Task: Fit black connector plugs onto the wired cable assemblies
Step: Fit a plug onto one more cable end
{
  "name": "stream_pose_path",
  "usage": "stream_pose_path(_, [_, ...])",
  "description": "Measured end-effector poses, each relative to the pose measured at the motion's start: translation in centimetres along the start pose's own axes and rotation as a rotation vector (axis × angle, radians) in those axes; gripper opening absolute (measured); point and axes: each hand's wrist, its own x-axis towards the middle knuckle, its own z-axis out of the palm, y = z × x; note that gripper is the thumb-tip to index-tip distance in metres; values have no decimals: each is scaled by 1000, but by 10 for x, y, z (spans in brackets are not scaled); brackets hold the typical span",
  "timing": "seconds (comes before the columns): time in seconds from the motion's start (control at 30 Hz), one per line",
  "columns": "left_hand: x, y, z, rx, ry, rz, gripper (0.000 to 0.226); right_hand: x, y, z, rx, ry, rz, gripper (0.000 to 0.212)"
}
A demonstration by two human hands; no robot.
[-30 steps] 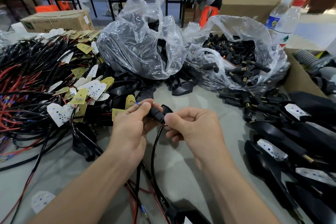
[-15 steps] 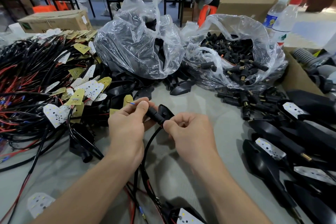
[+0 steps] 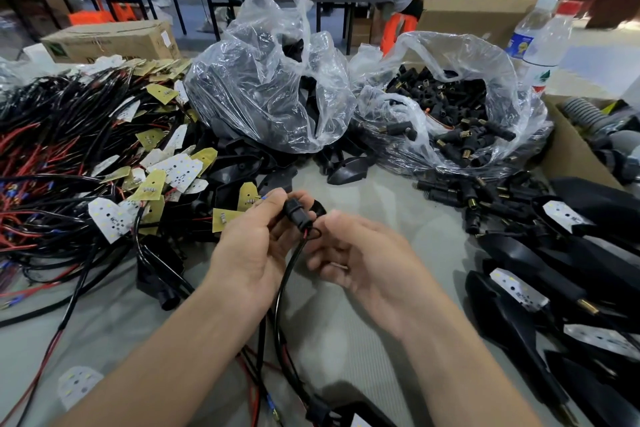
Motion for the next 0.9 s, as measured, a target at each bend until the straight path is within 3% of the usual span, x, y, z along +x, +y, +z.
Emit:
stream_pose_path(0.1, [-1,-2,1,-19,-28,18,32,1,-1,-6,8,-30,8,23])
stream_pose_path(0.23, [0,-6,0,68,-50,58,10,1,1,-3,36,-49,-21,14])
stream_pose_path(0.3, [2,-4,-1,65,-32,57,13,2,2,-3,129,-80,13,18])
stream_pose_path(0.4, [1,-1,0,45,-13,9,37,2,3,-6,254,-149,88,19])
stream_pose_path(0.53, [-1,-1,0,60,-49,-36,29,2,5,0,367,-160,107,6])
stream_pose_path(0.6, [-3,0,1,63,-91,-31,27,3,8,3,334,-111,65,7])
stream_pose_path(0.7, [-1,3,1,-21,-103,-2,40,5,11,5,202,33,-66,25])
stream_pose_path(0.9, [4,10,-7,52,-154,-26,19,3,12,0,-104,221,-216,36])
